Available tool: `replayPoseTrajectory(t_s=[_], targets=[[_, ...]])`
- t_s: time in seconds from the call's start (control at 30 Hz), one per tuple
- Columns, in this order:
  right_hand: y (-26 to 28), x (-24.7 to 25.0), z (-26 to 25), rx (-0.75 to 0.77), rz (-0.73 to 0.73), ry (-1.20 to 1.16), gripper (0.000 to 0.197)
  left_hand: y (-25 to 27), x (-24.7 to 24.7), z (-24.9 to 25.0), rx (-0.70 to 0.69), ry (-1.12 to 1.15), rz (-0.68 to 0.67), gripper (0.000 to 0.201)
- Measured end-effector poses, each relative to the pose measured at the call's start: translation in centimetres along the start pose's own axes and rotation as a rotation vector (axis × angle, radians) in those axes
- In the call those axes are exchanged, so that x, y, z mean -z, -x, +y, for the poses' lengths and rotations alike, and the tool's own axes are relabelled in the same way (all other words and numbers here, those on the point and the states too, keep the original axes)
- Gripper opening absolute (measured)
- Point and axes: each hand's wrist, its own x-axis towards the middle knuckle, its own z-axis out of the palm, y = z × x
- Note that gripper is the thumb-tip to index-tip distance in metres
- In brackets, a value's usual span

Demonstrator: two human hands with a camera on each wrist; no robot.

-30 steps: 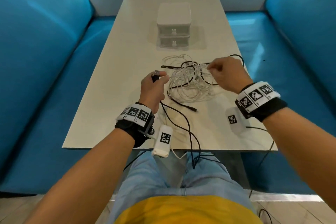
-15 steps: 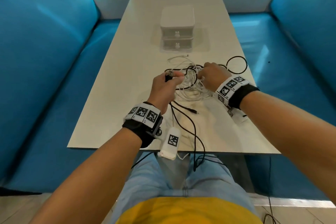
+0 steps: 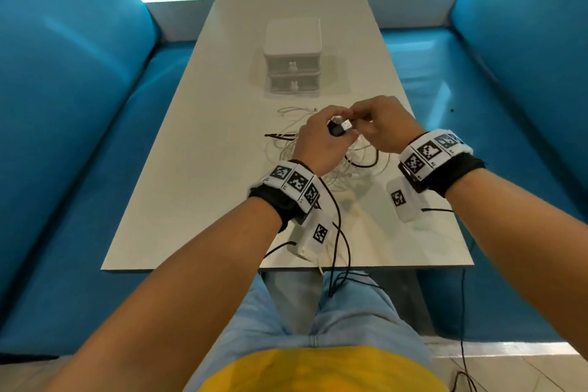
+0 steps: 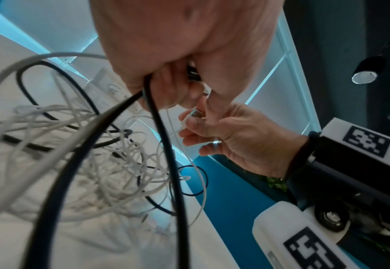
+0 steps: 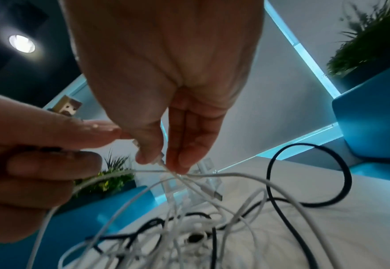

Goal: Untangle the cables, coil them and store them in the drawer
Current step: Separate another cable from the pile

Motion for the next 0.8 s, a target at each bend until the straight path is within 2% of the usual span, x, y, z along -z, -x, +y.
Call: replayPoseTrajectory(t_s=[0.13, 0.23, 0.37, 0.5, 0.63, 0.7, 0.77, 0.8], targets=[[-0.2, 1.5, -0.6, -0.018, 0.113, -0.225, 0.008, -0.5, 0.7, 0.6, 0.128, 0.142, 0.091, 0.034], [0.2, 2.8, -1.5, -0.030, 0.100, -0.427, 0.009, -0.3, 1.9, 0.3, 0.147, 0.258, 0.138, 0.034], [0.7, 2.9, -3.1, -0.005, 0.085, -0.560, 0.010, 0.2, 2.7, 0.9, 0.059, 0.385, 0.111, 0.028], [1.1, 2.1, -4.1, 0.008, 0.110, -0.643, 0.012, 0.3, 3.0, 1.5, -0.105, 0.291, 0.055, 0.025], [1.7, 1.5, -4.2, -0.008, 0.100, -0.758, 0.007, 0.3, 3.9, 1.3, -0.157, 0.223, 0.104, 0.011], [1.6, 0.6, -3.9, -0.035, 0.073, -0.748, 0.008, 0.5, 4.6, 1.2, -0.094, 0.274, 0.145, 0.007], [1.5, -0.7, -3.5, -0.056, -0.048, -0.613, 0.028, 0.7, 5.3, 1.2, 0.016, 0.424, 0.125, 0.009], [1.3, -1.5, -3.0, -0.051, -0.127, -0.471, 0.038, 0.9, 5.7, 1.3, 0.048, 0.513, 0.094, 0.013]])
